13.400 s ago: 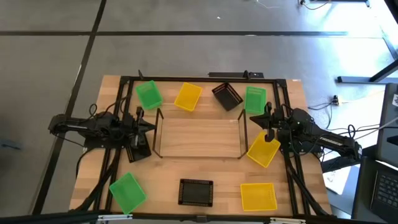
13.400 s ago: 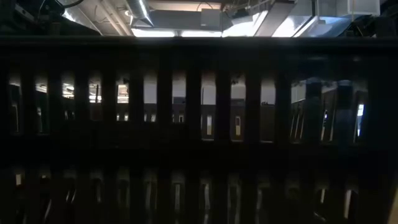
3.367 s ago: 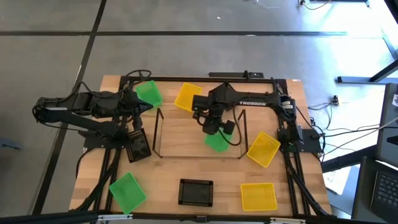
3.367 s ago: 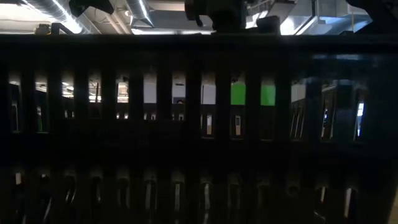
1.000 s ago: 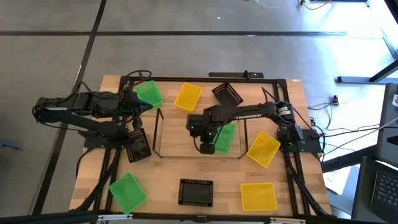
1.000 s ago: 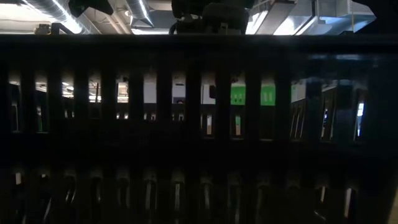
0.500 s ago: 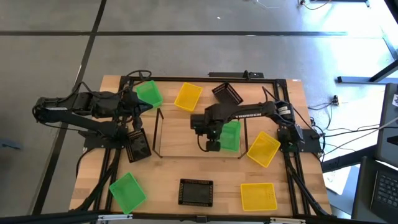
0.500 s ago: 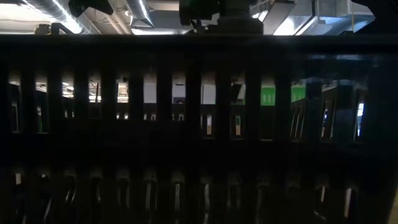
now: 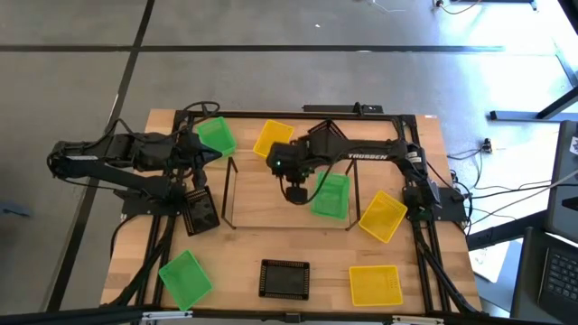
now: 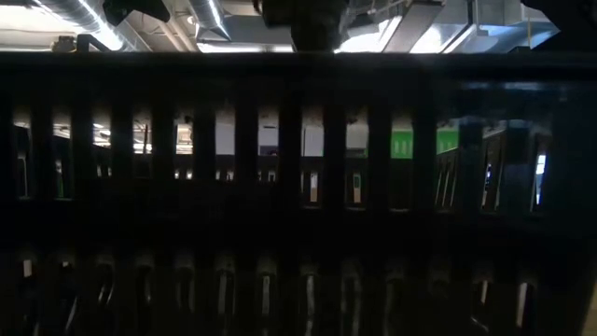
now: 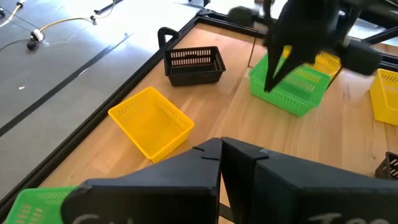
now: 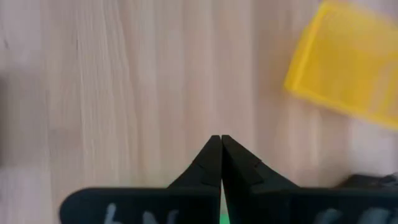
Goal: Stack baskets on shelf by color
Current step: Put the middle left black bin on the shelf
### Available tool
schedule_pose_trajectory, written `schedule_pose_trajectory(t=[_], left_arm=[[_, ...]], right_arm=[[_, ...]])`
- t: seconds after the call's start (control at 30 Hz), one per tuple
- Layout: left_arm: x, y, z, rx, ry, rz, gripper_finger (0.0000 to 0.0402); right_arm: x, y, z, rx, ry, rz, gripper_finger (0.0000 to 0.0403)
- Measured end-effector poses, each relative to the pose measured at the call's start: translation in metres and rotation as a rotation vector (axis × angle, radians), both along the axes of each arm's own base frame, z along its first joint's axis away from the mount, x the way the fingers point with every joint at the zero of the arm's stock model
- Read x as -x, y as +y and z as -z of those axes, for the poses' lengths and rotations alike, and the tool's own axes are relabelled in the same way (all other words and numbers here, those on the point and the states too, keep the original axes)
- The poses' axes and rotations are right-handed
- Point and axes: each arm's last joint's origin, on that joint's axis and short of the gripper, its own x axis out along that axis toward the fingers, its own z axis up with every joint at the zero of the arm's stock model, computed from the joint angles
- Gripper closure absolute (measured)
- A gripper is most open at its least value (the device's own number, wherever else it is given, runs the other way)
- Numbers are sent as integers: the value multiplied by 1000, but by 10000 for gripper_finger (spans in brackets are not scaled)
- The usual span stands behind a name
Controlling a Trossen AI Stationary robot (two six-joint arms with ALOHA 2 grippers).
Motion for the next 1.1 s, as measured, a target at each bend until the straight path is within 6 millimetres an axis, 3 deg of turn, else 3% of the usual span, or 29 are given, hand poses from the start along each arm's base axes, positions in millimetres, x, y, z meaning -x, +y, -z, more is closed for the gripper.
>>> schedule_pose_trajectory(t=[0.3, 0.6, 0.8, 0.97, 1.1], left_arm=[[0, 0, 0, 6, -3, -3, 401], [0, 0, 0, 49, -22, -29, 401], [0, 0, 0, 68, -33, -46, 401], [1, 2, 0, 35, -37, -112, 401], [2, 4, -1, 11, -42, -170, 401]], right_arm=[[13, -16, -62, 218, -117, 86, 403], [56, -48, -98, 305, -139, 303, 403], [86, -80, -110, 319, -91, 468, 403], [106, -117, -104, 288, -7, 602, 403], [115, -141, -96, 231, 36, 599, 403]])
